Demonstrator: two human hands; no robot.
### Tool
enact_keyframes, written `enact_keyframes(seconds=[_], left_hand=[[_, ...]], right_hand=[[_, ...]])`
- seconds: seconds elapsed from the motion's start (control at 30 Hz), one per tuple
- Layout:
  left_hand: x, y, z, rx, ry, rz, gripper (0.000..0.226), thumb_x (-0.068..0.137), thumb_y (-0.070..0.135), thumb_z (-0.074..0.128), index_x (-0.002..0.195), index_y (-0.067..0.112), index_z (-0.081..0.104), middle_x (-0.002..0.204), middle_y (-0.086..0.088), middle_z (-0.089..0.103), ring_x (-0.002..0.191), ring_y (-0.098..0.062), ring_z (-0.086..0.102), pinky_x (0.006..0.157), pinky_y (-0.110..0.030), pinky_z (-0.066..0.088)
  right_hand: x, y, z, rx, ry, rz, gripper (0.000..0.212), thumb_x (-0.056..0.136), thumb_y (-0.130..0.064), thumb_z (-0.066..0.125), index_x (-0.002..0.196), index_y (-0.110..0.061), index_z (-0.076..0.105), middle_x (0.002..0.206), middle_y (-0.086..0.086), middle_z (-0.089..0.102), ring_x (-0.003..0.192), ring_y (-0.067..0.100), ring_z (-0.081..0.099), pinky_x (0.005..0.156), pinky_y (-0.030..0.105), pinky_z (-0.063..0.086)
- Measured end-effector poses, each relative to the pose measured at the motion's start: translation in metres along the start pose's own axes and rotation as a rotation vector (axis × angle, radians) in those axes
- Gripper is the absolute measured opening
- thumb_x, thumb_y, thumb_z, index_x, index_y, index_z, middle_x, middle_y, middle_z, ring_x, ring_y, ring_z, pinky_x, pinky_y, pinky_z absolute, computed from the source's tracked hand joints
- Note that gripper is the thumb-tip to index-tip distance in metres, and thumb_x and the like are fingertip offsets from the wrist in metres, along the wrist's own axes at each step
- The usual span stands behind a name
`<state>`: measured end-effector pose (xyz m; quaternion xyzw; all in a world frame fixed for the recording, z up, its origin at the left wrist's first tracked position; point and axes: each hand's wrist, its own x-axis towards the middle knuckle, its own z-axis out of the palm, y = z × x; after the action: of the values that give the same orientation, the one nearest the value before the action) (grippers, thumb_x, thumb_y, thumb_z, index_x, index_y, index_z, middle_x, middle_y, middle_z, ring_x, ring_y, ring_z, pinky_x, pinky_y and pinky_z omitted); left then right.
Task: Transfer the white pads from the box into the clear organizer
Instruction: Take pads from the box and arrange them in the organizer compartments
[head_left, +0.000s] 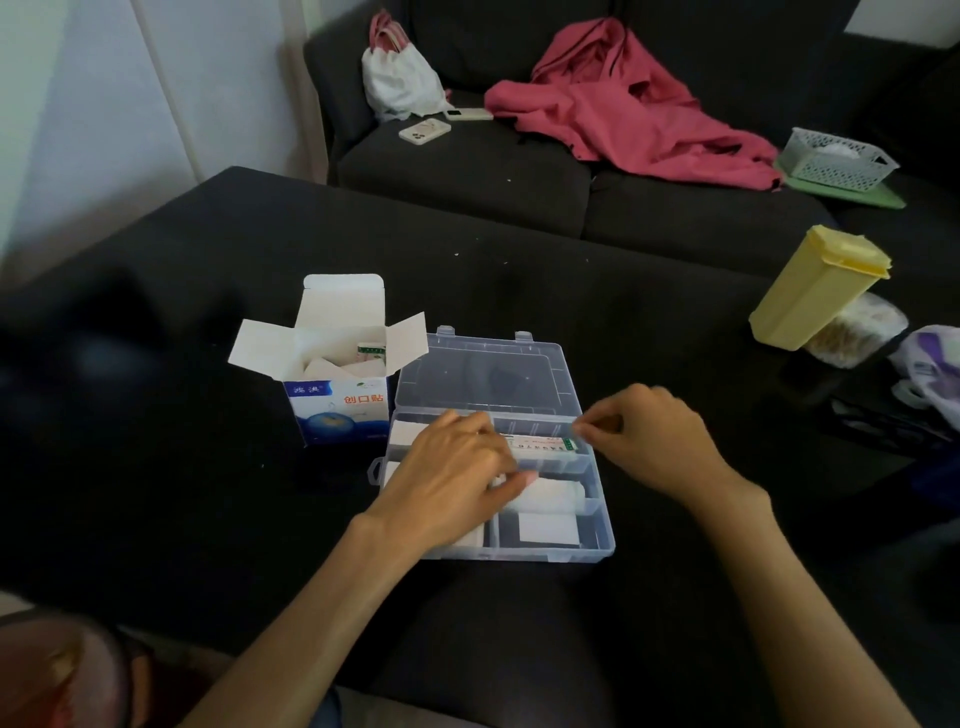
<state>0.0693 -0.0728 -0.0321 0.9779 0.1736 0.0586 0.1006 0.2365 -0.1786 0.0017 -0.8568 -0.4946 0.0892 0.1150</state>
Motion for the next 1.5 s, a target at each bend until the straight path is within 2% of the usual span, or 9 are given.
enact_keyframes(seconds=[0.1,0.23,0.47,0.73,0.83,0.97,1.17,1.37,1.5], left_hand=[[0.001,-0.007,-0.002,0.015,0.056,-0.043,0.044,0.096,0.052,0.032,0.124,0.032,0.059,0.131,0.012,0.052,0.120,-0.006,0.039,0.099,-0.026,0.029],[-0.001,-0.014,-0.002,0.025,-0.009,-0.106,0.045,0.097,0.051,0.027,0.130,0.034,0.051,0.142,0.011,0.038,0.130,-0.009,0.030,0.109,-0.030,0.021],[0.001,-0.017,0.005,0.075,-0.052,-0.078,0.047,0.098,0.051,0.021,0.133,0.035,0.048,0.149,0.009,0.028,0.136,-0.012,0.022,0.113,-0.034,0.017],[0.002,-0.015,0.005,0.058,-0.062,-0.081,0.048,0.097,0.054,0.022,0.133,0.037,0.048,0.150,0.009,0.027,0.137,-0.012,0.021,0.114,-0.034,0.016],[0.000,-0.014,0.002,0.042,-0.053,-0.078,0.046,0.097,0.052,0.024,0.132,0.036,0.049,0.150,0.009,0.026,0.137,-0.012,0.021,0.114,-0.033,0.016],[0.001,-0.014,0.004,0.005,-0.018,-0.090,0.040,0.098,0.048,0.030,0.133,0.036,0.046,0.149,0.010,0.027,0.136,-0.010,0.022,0.113,-0.031,0.017],[0.007,-0.011,0.001,-0.001,0.057,-0.125,0.040,0.100,0.036,0.033,0.140,0.031,0.036,0.148,0.008,0.032,0.135,-0.012,0.025,0.112,-0.031,0.020],[0.005,-0.004,0.012,0.101,-0.055,-0.063,0.042,0.101,0.038,0.029,0.138,0.022,0.041,0.145,0.001,0.037,0.132,-0.016,0.031,0.112,-0.033,0.021],[0.006,-0.004,0.016,0.073,-0.024,-0.047,0.041,0.100,0.038,0.026,0.135,0.025,0.044,0.143,0.003,0.041,0.131,-0.014,0.032,0.113,-0.034,0.022]], right_hand=[[0.024,-0.004,0.003,-0.210,-0.169,-0.068,0.023,0.086,-0.036,0.063,0.107,-0.029,0.067,0.112,-0.006,0.064,0.090,0.009,0.059,0.080,0.024,0.050],[0.047,-0.015,0.000,-0.413,-0.299,-0.247,0.032,0.083,-0.037,0.066,0.112,-0.023,0.067,0.117,-0.003,0.064,0.098,0.014,0.061,0.080,0.023,0.047],[0.054,-0.022,-0.001,-0.589,-0.362,-0.459,0.031,0.089,-0.034,0.059,0.114,-0.016,0.066,0.111,0.001,0.067,0.094,0.015,0.065,0.084,0.023,0.052],[0.051,-0.007,0.001,-0.386,-0.360,-0.370,0.025,0.090,-0.030,0.059,0.110,-0.019,0.069,0.113,-0.005,0.067,0.091,0.007,0.061,0.079,0.017,0.047],[0.054,-0.004,-0.006,-0.273,-0.420,-0.312,0.027,0.091,-0.030,0.056,0.113,-0.018,0.066,0.118,-0.004,0.065,0.091,0.002,0.057,0.084,0.021,0.047],[0.055,-0.001,-0.029,-0.114,-0.342,-0.254,0.027,0.093,-0.030,0.052,0.113,-0.018,0.065,0.118,-0.005,0.064,0.097,0.005,0.058,0.092,0.029,0.049],[0.052,-0.015,-0.004,-0.317,-0.482,-0.257,0.028,0.090,-0.032,0.057,0.113,-0.018,0.067,0.116,-0.003,0.066,0.098,0.011,0.062,0.086,0.025,0.051],[0.053,-0.019,0.013,-0.505,-0.195,-0.288,0.032,0.082,-0.041,0.066,0.101,-0.016,0.067,0.101,0.001,0.068,0.086,0.015,0.064,0.077,0.024,0.052],[0.051,-0.012,-0.001,-0.385,-0.260,-0.213,0.021,0.086,-0.032,0.064,0.103,-0.021,0.069,0.110,-0.004,0.066,0.092,0.013,0.062,0.077,0.023,0.052]])
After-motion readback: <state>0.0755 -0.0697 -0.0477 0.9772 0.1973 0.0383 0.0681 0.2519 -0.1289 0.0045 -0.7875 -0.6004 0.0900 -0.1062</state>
